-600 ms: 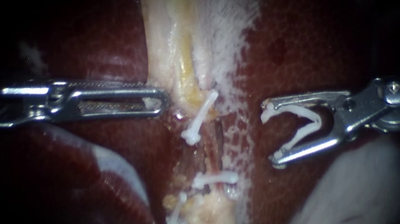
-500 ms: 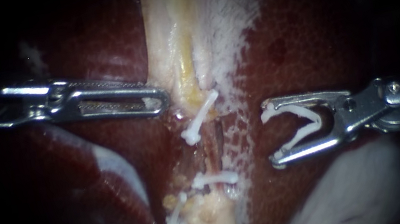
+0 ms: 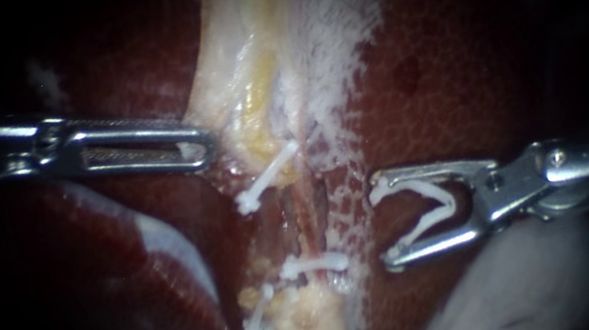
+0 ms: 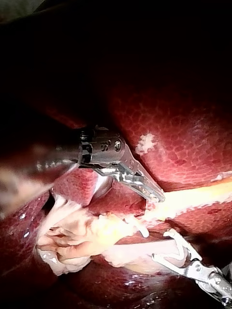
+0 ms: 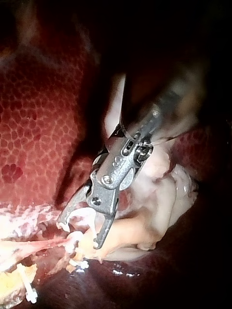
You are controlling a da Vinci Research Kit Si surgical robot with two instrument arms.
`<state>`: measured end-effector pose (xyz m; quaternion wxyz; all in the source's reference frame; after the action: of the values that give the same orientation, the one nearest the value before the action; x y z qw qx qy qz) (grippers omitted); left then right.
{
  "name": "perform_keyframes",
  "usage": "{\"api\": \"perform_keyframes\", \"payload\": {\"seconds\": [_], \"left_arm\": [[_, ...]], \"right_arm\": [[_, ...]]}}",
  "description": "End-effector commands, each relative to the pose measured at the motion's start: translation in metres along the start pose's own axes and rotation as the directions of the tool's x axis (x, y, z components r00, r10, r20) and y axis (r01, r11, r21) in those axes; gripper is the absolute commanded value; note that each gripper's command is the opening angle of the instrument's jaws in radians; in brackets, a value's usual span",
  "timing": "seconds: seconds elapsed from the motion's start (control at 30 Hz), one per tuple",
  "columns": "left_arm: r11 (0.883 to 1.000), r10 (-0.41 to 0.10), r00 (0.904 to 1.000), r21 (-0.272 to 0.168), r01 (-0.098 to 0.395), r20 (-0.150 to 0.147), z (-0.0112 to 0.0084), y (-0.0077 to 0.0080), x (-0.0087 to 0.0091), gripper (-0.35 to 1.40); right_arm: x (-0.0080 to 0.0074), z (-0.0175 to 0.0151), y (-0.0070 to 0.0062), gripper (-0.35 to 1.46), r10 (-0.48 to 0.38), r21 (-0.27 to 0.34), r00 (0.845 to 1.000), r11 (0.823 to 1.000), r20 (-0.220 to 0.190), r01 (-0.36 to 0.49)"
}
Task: Clipping second clip right tube
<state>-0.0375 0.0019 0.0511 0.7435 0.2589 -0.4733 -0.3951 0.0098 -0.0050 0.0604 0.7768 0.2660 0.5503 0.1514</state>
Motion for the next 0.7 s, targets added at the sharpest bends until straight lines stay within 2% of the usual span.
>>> {"api": "perform_keyframes", "payload": {"seconds": [0.03, 0.2, 0.37, 0.7], "left_arm": [[1.0, -0.003, 1.0, 0.004, 0.002, 0.009, -0.0004, -0.0003, -0.0003, -0.16], [1.0, -0.014, 0.9994, 0.004, 0.014, 0.031, -0.0026, -0.002, -0.0017, -0.16], [1.0, -0.019, 0.999, 0.004, 0.019, 0.04, -0.0037, -0.0032, -0.0023, -0.16], [1.0, -0.02, 0.9989, 0.0, 0.02, 0.042, -0.004, -0.0032, -0.0023, -0.16]], "right_arm": [[-0.0002, 0.0004, 0.0, 0.6, 0.002, 0.002, 1.0, 1.0, 0.001, -0.002], [-0.0008, 0.0023, 0.0, 0.6, 0.013, 0.015, 1.0, 1.0, 0.005, -0.013], [-0.0008, 0.0037, 0.0003, 0.6, 0.022, 0.023, 1.0, 0.999, 0.007, -0.022], [-0.0009, 0.0062, 0.0007, 0.6, 0.028, 0.041, 1.0, 0.999, 0.012, -0.028]]}}
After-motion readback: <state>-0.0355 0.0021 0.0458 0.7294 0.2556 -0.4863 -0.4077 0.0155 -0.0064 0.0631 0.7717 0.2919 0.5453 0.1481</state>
